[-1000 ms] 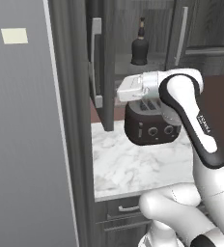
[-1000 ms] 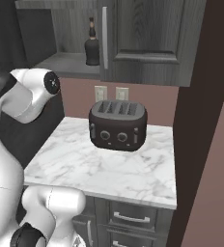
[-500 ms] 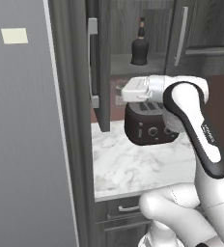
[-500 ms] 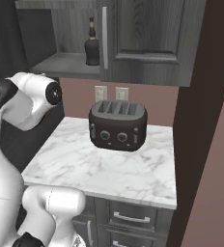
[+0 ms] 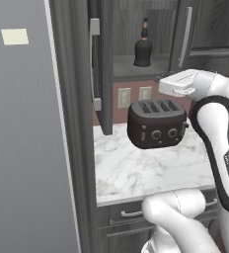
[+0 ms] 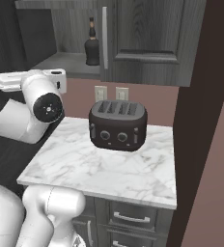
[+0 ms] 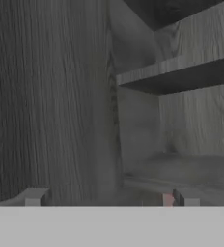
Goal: Open the cabinet directly in front. Then move the liquor and the mug to the dining counter with the jar on it.
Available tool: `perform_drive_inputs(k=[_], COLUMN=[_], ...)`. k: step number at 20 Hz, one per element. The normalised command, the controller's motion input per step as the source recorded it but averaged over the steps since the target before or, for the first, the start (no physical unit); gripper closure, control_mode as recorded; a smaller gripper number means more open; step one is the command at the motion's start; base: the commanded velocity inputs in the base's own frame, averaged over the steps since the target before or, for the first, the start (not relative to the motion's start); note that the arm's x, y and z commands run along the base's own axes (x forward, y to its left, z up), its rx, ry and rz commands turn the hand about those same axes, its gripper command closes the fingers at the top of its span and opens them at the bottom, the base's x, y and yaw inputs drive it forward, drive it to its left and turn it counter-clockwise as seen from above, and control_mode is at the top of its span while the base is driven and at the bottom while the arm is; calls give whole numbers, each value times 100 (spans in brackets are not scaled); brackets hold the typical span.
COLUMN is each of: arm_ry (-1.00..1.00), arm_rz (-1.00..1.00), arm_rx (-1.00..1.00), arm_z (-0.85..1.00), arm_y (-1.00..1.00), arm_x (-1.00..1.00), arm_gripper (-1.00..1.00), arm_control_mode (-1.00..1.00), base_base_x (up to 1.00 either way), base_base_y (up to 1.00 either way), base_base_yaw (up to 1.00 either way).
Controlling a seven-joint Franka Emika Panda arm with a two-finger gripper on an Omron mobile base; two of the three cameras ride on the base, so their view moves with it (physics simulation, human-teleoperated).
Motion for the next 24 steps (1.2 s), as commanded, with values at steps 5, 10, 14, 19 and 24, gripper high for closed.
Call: perform_drive_inputs(k=[5, 10, 14, 19, 24], arm_ry=[-11, -7, -2, 0, 0], arm_rz=[-51, -55, -35, 0, 4], arm_rx=[-2, -2, -5, 0, 0], arm_z=[2, -3, -6, 0, 0], arm_y=[-100, -98, -49, -1, -10], arm_x=[-25, -32, -26, 7, 52], arm_gripper=[-100, -100, -100, -100, -100], arm_control_mode=[-100, -100, -100, -100, -100], base_base_x=[0, 0, 0, 0, 0], base_base_y=[0, 0, 0, 0, 0], base_base_yaw=[0, 0, 0, 0, 0])
